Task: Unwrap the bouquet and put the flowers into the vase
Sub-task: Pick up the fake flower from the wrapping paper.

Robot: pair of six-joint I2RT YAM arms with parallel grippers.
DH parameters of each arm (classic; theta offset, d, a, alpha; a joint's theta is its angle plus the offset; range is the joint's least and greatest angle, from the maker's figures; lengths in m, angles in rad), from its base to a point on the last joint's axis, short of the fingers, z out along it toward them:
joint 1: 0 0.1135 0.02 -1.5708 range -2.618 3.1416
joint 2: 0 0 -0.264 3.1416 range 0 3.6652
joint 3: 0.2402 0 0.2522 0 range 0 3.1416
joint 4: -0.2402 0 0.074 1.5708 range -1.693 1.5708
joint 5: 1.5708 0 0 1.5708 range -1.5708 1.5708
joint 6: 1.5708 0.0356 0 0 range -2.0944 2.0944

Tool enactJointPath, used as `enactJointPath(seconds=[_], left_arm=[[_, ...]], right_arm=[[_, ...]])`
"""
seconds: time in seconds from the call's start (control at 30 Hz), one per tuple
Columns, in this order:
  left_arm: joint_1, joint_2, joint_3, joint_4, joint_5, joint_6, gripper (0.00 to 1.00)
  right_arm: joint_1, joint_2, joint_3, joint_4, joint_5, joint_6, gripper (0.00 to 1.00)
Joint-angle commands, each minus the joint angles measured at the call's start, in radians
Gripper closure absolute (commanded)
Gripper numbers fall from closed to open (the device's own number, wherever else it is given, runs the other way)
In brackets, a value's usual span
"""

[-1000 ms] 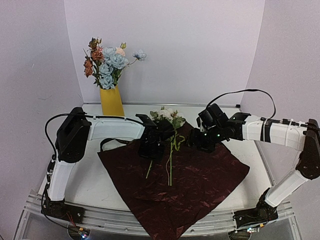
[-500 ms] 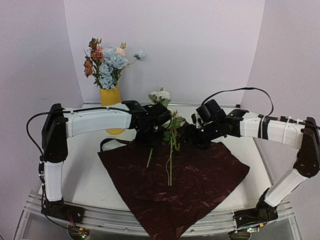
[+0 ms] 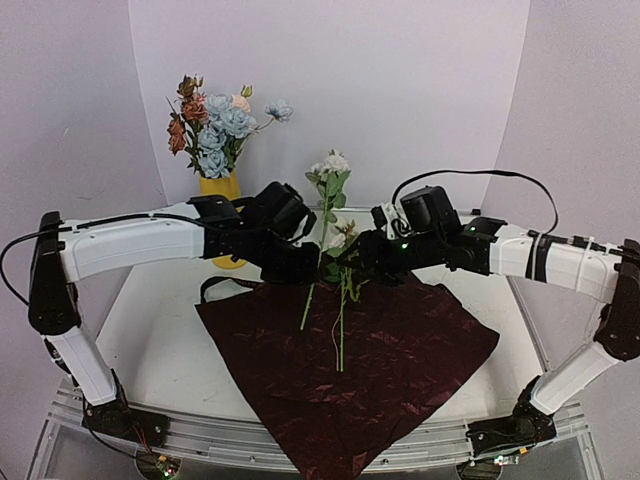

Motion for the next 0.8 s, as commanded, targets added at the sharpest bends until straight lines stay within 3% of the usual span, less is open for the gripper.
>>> enactJointPath(seconds=[0.0,0.27,0.77], left_arm=[[-0.004,-0.13,-0.102,0.267,0.113,0.004,0.99],[-0.004,-0.202,-0.224,0.475,0.228,-0.033,0.98],[-0.004,-0.229,-0.277,0.654,0.353,-0.04,0.95]], right_arm=[[0.005,-0.099,-0.018,0.045,0.003,0.028,0.41],[0.005,-0.162,-0.032,0.12,-0.032,0.051,0.52],[0.005,-0.155,-0.047,0.182,-0.073,0.074,0.74]])
